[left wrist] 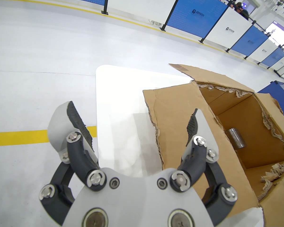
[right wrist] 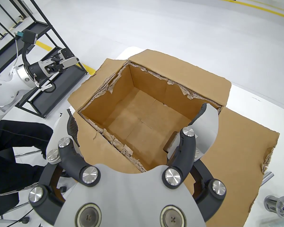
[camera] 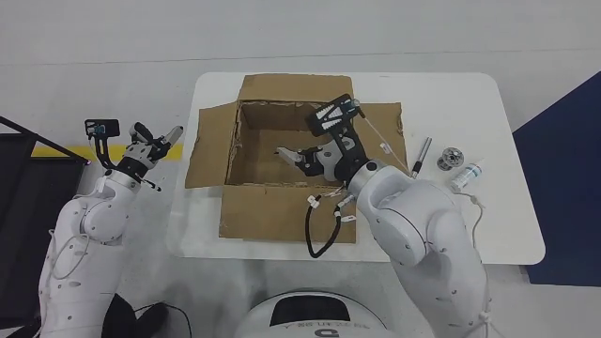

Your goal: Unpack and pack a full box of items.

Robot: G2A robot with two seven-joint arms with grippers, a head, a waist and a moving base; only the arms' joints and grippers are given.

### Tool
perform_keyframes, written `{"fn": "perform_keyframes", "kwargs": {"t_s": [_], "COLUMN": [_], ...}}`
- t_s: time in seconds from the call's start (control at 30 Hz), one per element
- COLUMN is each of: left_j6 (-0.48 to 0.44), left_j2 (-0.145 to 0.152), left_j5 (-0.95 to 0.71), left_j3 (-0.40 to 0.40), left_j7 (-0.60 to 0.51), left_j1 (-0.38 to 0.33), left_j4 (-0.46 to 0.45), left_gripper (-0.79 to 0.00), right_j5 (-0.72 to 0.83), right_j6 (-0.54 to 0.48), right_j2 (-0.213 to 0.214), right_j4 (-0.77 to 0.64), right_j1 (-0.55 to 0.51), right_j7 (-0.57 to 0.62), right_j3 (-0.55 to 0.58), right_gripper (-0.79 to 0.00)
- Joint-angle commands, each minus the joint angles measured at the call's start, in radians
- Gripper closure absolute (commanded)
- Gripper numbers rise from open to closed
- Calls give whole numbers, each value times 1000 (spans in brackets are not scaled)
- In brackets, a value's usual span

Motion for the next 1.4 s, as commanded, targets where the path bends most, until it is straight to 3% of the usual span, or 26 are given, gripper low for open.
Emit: {"fn": "perform_keyframes", "kwargs": {"t_s": [0.0,0.27,0.37,0.47,0.7,1.17,1.37], "left_j6": [0,0,0,0,0,0,0], "left_j2": [0,0,0,0,0,0,0], "left_j5": [0,0,0,0,0,0,0], "left_j3": [0,0,0,0,0,0,0], "left_j7": [0,0,0,0,0,0,0], "left_j1": [0,0,0,0,0,0,0], "left_j4": [0,0,0,0,0,0,0], "left_gripper": [-785,-785,-785,-785,-785,-785,-785], "right_j5": [0,-10,-144,-196,-217,-215,-98], "right_j6": [0,-4,-23,32,221,218,147], "right_j2": [0,1,2,-13,-50,-50,-49], "right_j4": [0,9,94,194,382,393,436], "right_j1": [0,-3,22,106,244,240,244], "right_j7": [0,-10,48,130,188,189,258], "right_j3": [0,-3,-68,-133,-192,-191,-135], "right_gripper": [-785,-785,-785,-785,-785,-785,-785]}}
